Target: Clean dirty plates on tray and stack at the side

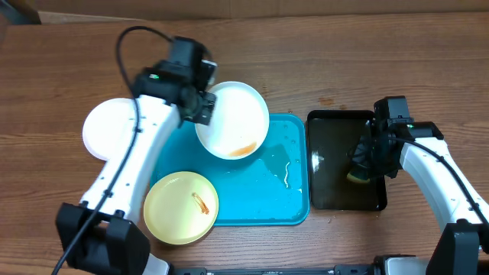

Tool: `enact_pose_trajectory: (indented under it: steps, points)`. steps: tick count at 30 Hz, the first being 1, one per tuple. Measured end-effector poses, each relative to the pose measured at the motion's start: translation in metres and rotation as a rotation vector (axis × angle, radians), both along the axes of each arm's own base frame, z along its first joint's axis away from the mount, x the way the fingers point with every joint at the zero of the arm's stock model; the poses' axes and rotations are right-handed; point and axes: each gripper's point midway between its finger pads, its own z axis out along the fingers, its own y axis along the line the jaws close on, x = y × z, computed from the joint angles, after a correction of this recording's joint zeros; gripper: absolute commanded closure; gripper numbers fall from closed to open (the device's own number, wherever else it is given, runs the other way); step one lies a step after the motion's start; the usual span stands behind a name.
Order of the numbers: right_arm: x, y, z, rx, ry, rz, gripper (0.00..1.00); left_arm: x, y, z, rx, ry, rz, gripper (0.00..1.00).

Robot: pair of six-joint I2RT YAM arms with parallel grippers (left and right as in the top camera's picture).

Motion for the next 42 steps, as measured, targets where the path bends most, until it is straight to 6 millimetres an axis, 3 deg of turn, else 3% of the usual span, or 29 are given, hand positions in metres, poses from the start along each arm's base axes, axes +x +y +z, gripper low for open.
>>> enact_pose_trajectory:
  steps: [7, 16, 20, 35, 38, 42]
  points:
    - [0.005, 0.000, 0.001, -0.002, -0.022, 0.022, 0.91, -0.011, -0.032, 0.017, 0.264, -0.157, 0.027, 0.96]
    - [0.005, 0.000, 0.001, -0.004, -0.022, 0.035, 0.91, -0.036, -0.077, 0.063, 0.532, -0.452, -0.023, 0.96]
    - [0.005, 0.000, 0.001, -0.004, -0.023, 0.035, 0.91, -0.042, -0.085, 0.078, 0.595, -0.540, -0.032, 0.96]
    - [0.003, 0.001, 0.001, 0.003, -0.016, 0.036, 0.91, -0.040, -0.073, 0.087, 0.643, -0.575, 0.014, 0.96]
    - [0.003, 0.002, 0.001, 0.008, -0.014, 0.037, 0.89, -0.035, -0.062, 0.079, 0.609, -0.530, 0.050, 0.96]
    - [0.005, 0.005, -0.004, 0.020, -0.031, 0.047, 0.92, -0.025, -0.042, 0.049, 0.469, -0.365, 0.111, 0.96]
